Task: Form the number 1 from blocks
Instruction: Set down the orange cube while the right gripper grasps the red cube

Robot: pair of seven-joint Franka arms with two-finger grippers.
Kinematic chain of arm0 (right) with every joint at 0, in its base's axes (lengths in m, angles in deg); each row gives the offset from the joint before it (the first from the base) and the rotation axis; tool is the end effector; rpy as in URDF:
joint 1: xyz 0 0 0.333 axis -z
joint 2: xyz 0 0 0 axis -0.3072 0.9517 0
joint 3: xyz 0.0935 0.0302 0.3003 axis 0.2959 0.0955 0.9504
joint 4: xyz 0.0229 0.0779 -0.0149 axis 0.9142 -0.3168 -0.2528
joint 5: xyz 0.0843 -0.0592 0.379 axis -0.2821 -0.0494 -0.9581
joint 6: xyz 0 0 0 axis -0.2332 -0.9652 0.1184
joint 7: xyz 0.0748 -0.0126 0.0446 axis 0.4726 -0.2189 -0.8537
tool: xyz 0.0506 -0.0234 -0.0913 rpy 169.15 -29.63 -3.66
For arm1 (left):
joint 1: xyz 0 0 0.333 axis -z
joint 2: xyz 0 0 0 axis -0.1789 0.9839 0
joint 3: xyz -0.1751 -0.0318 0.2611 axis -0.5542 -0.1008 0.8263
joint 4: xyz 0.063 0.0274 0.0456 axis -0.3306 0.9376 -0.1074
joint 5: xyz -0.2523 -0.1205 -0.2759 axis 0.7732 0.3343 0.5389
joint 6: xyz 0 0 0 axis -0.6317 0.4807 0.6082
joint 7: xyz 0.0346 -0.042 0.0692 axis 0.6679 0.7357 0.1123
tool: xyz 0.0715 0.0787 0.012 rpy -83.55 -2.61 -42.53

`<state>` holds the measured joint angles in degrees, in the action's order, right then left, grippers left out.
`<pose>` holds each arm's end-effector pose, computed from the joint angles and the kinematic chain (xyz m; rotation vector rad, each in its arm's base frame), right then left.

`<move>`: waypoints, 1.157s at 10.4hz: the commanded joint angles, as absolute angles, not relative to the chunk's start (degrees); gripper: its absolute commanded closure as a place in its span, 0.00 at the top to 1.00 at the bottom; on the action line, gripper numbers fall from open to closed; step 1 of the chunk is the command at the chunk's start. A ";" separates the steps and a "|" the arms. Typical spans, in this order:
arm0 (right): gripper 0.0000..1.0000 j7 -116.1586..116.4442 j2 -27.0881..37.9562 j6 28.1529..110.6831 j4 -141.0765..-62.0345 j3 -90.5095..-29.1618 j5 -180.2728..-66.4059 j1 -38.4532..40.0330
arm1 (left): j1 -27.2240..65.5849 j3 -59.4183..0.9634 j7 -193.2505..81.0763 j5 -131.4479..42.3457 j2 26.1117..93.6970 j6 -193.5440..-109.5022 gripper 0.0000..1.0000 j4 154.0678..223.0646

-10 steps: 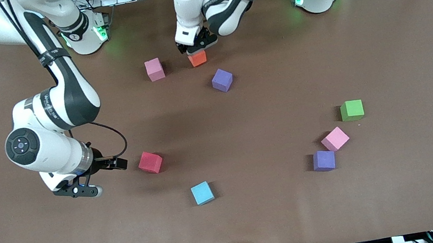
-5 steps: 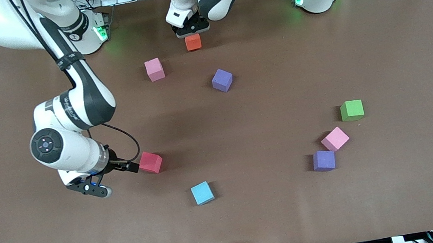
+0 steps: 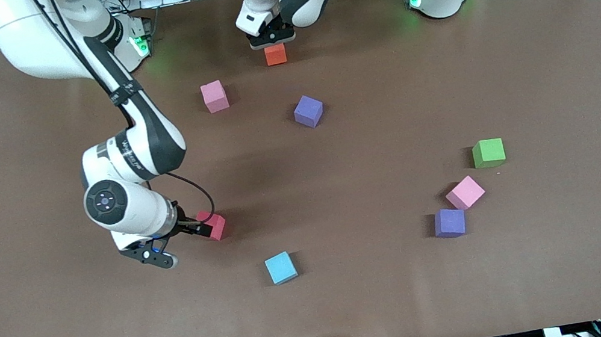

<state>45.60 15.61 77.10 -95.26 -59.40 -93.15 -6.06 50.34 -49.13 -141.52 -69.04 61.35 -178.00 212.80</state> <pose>0.6439 0.2339 0.2794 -3.0523 0.6641 0.1076 0.1119 -0.5525 0.2196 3.1269 0.1109 -0.1980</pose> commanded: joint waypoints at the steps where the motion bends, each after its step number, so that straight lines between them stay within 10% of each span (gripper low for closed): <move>1: 1.00 45.61 18.43 79.82 -94.99 -59.66 -93.44 -7.77 | 48.46 -50.01 -138.77 -70.42 60.39 -177.53 0.00 213.66; 4: 1.00 40.95 19.06 81.23 -96.83 -59.66 -93.44 -7.78 | 47.58 -49.58 -136.74 -70.33 61.09 -177.53 0.00 213.48; 5: 1.00 40.95 19.06 84.28 -99.10 -59.66 -93.44 -7.86 | 47.48 -49.49 -136.82 -70.33 61.52 -177.53 0.13 213.40; 6: 1.00 40.95 19.06 88.14 -101.65 -59.66 -93.44 -7.95 | 47.40 -49.14 -137.00 -70.24 62.14 -177.53 0.42 213.13; 7: 1.00 40.86 19.23 89.31 -102.28 -59.66 -93.44 -7.95 | 47.31 -49.05 -137.70 -70.07 62.14 -177.53 0.99 213.13; 9: 0.95 41.21 19.24 89.32 -102.20 -59.66 -93.70 -7.86 | 46.79 -48.96 -137.97 -69.63 60.31 -175.18 1.00 212.52; 12: 0.57 41.74 19.24 89.15 -102.20 -59.57 -95.45 -7.86 | 43.89 -48.70 -137.27 -69.63 58.64 -165.08 1.00 206.55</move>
